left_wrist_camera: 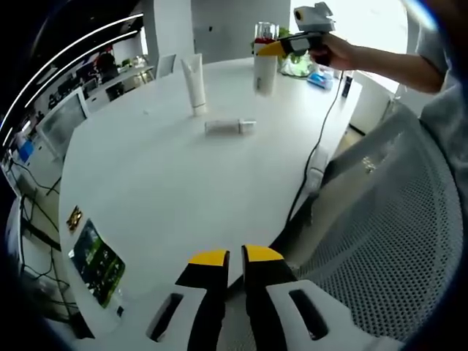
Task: Arrange the skincare products in the storage area until every visible bottle or jar stands upright without overlapping.
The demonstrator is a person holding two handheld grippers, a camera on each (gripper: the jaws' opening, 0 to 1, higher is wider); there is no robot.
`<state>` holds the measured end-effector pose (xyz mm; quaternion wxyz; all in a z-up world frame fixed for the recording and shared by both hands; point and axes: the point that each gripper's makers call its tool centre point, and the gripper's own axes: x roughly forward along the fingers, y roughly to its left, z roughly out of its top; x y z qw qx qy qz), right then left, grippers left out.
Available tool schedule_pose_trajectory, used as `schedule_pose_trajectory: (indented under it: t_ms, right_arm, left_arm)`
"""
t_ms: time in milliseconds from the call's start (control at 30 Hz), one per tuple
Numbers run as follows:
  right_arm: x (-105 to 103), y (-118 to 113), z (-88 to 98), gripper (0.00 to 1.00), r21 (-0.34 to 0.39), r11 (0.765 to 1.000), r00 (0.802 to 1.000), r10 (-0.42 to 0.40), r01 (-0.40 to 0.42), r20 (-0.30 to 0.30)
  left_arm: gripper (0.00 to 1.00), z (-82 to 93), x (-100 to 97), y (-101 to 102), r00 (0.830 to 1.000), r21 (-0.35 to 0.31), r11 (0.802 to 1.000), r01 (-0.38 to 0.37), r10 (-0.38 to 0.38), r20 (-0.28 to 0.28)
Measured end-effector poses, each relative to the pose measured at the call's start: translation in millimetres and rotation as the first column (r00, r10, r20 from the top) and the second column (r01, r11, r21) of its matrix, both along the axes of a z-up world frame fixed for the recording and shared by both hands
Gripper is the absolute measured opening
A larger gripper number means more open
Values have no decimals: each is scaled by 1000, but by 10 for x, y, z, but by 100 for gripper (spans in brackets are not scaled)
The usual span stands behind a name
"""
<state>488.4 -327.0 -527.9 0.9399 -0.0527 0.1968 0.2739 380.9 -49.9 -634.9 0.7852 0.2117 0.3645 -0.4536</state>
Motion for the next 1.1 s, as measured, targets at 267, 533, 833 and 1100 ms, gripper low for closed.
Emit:
schedule_pose_trajectory:
  t_ms: [267, 533, 833, 1100]
  right_arm:
    - [44, -127, -15, 28, 7, 1000, 1000, -23, 24, -8]
    - [101, -243, -17, 28, 2, 999, 999, -35, 35, -13]
    - [136, -325, -45, 28, 9, 998, 998, -59, 59, -26]
    - [164, -357, -83, 28, 2, 998, 998, -62, 62, -33]
  left_arm:
    - [5, -7, -8, 0, 1000, 5, 1000, 5, -5, -3]
    - [4, -20, -15, 6, 1000, 9, 1000, 9, -9, -8]
    - [4, -32, -14, 15, 1000, 16, 1000, 11, -11, -7]
    - [3, -43, -18, 27, 1000, 27, 1000, 15, -15, -9]
